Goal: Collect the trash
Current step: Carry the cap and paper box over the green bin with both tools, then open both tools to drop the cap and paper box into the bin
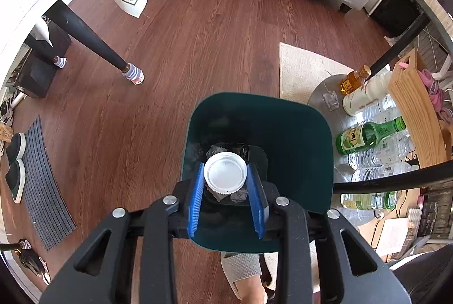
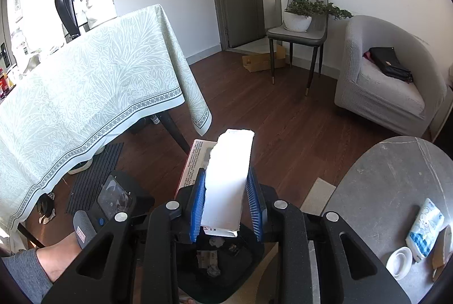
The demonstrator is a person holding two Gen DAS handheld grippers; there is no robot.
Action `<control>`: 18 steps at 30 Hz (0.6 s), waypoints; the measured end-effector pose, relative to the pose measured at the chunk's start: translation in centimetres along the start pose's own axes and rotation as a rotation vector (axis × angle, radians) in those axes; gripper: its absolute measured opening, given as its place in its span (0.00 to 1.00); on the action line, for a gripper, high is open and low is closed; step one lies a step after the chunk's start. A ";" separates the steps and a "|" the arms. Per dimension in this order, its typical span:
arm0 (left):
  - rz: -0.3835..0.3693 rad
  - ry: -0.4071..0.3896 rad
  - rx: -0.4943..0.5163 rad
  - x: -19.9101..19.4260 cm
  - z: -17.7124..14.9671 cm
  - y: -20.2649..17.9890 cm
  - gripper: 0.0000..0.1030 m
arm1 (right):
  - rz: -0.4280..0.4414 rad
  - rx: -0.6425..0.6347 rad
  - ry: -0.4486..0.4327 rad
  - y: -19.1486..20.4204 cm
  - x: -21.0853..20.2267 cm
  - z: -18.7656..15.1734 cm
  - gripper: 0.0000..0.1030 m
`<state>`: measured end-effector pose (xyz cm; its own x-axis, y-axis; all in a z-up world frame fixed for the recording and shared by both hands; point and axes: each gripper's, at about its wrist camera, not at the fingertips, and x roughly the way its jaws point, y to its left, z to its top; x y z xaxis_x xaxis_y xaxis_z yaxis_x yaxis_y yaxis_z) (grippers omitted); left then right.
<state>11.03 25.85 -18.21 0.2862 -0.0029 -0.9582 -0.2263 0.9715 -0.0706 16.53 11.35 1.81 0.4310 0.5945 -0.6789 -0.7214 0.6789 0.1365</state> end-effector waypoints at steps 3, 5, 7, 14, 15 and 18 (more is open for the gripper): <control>0.003 0.000 0.005 0.1 -0.1 0.2 0.42 | 0.008 -0.003 0.036 0.5 1.6 -0.3 0.28; -0.003 -0.013 -0.009 -0.1 -0.1 0.5 0.47 | 0.010 -0.011 0.059 1.0 2.5 -0.5 0.28; -0.003 -0.023 -0.019 -0.4 -0.1 0.8 0.48 | 0.013 -0.015 0.079 1.3 3.5 -0.8 0.28; -0.006 -0.108 -0.060 -3.3 0.0 2.3 0.47 | 0.005 -0.010 0.159 2.0 7.4 -2.4 0.28; -0.002 -0.120 -0.065 -3.8 0.0 2.5 0.47 | 0.005 -0.010 0.170 2.1 7.9 -2.6 0.27; 0.002 -0.159 -0.086 -5.1 -0.1 3.3 0.45 | 0.006 -0.015 0.200 2.4 9.3 -3.3 0.27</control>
<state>8.73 29.07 -13.54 0.4274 0.0428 -0.9030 -0.3034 0.9477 -0.0986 16.96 17.06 -6.57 0.3114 0.4997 -0.8083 -0.7320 0.6686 0.1313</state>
